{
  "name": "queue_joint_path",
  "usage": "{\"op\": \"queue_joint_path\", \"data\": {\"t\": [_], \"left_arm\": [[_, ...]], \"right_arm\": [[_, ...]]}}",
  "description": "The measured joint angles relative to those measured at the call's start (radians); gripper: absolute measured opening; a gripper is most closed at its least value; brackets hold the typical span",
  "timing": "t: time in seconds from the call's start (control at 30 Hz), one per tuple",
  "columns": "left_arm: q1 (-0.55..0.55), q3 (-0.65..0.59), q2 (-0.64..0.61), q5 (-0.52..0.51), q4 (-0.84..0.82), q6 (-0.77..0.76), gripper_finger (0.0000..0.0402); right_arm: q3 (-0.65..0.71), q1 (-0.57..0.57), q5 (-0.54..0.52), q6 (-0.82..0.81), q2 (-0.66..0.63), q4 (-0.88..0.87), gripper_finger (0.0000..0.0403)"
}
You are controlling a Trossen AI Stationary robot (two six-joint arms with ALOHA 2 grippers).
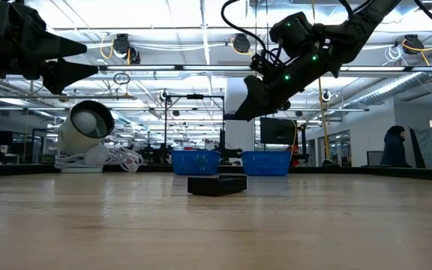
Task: Pick & Place Office items
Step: Put the blue digital clock into the right basket
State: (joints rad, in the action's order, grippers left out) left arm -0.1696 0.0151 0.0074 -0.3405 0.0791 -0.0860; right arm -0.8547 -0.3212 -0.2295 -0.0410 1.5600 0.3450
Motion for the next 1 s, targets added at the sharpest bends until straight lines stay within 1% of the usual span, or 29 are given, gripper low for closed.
{"op": "queue_joint_path", "data": {"t": [0.73, 1.0], "left_arm": [[0.000, 0.000, 0.000, 0.000, 0.000, 0.000, 0.0324], [0.000, 0.000, 0.000, 0.000, 0.000, 0.000, 0.0324]], "right_arm": [[0.000, -0.103, 0.000, 0.000, 0.000, 0.000, 0.0164], [0.000, -0.146, 0.051, 0.000, 0.000, 0.000, 0.0164]]}}
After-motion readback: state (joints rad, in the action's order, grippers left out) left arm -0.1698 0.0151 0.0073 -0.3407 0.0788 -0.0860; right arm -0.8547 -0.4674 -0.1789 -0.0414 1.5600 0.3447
